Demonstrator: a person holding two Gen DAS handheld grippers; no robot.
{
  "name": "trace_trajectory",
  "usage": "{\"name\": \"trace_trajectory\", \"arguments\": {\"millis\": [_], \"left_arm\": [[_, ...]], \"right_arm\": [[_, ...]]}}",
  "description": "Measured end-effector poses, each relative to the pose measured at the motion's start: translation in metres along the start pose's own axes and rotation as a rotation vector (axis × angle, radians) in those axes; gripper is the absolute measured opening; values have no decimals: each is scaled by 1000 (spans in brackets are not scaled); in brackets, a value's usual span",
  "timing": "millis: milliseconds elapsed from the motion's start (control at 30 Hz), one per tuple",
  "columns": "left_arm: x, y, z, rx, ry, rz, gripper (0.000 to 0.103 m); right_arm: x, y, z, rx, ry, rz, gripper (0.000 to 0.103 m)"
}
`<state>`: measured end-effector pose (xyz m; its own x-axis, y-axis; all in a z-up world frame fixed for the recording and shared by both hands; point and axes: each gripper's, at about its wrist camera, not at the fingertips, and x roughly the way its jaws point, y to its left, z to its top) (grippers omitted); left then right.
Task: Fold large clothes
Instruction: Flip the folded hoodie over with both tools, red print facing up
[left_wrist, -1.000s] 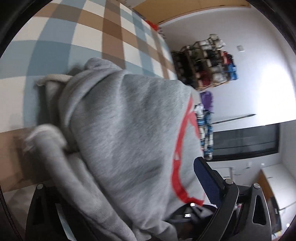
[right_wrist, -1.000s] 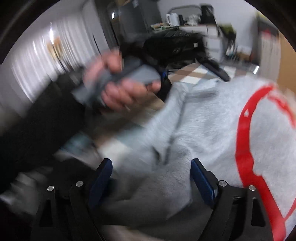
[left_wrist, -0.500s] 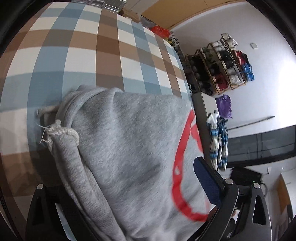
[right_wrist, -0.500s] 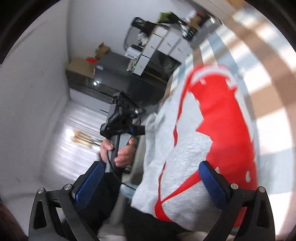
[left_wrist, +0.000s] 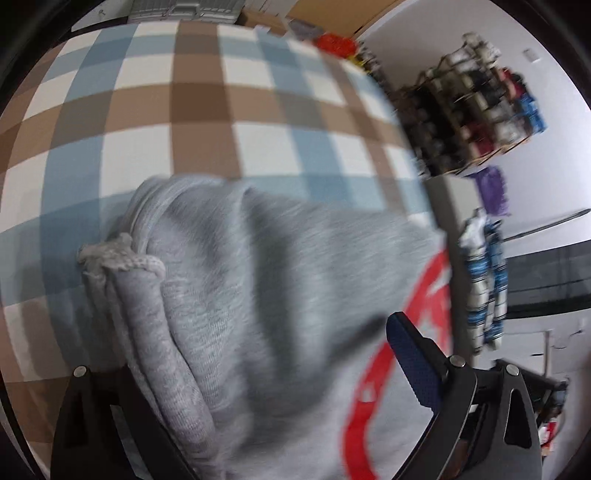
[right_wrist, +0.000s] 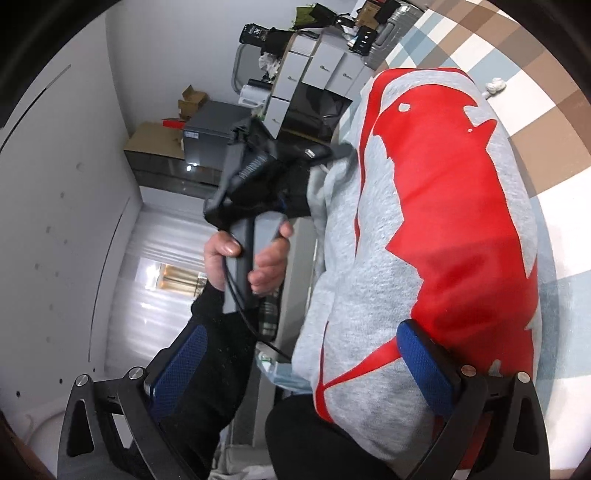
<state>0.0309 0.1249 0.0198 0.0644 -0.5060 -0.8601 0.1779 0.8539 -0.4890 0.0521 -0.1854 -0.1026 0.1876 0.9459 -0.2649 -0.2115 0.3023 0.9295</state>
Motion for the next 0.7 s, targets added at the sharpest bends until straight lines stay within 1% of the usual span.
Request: {"name": "trace_trajectory", "arguments": {"millis": [100, 167, 200, 300, 333, 400, 467, 533, 633, 700], "left_arm": [[-18, 8, -13, 14, -11, 28, 96], [-36, 13, -21, 13, -23, 23, 96], [-53, 16, -29, 17, -46, 29, 96], [-85, 21, -45, 27, -100, 64, 96], [-95, 22, -55, 32, -109, 63, 96], [-102, 21, -69, 39, -114, 40, 96], [-98, 16, -87, 57, -94, 3, 96], [-82, 12, -101, 79, -49, -32, 96], [-40, 10, -113, 89, 55, 2, 96], [-15, 19, -117, 53, 107, 12, 96]], "right_arm": [[0, 2, 2, -12, -2, 6, 103], [1, 4, 2, -25, -5, -2, 103], [4, 5, 4, -29, -8, -7, 103], [3, 9, 5, -33, -23, -15, 103], [2, 9, 5, -29, -27, -12, 103], [0, 8, 5, -18, -36, -2, 103], [-3, 7, 3, -12, -43, 6, 103], [-4, 6, 4, -7, -49, 14, 103], [-3, 4, 6, -7, -55, 18, 103], [-3, 5, 6, -7, -59, 19, 103]]}}
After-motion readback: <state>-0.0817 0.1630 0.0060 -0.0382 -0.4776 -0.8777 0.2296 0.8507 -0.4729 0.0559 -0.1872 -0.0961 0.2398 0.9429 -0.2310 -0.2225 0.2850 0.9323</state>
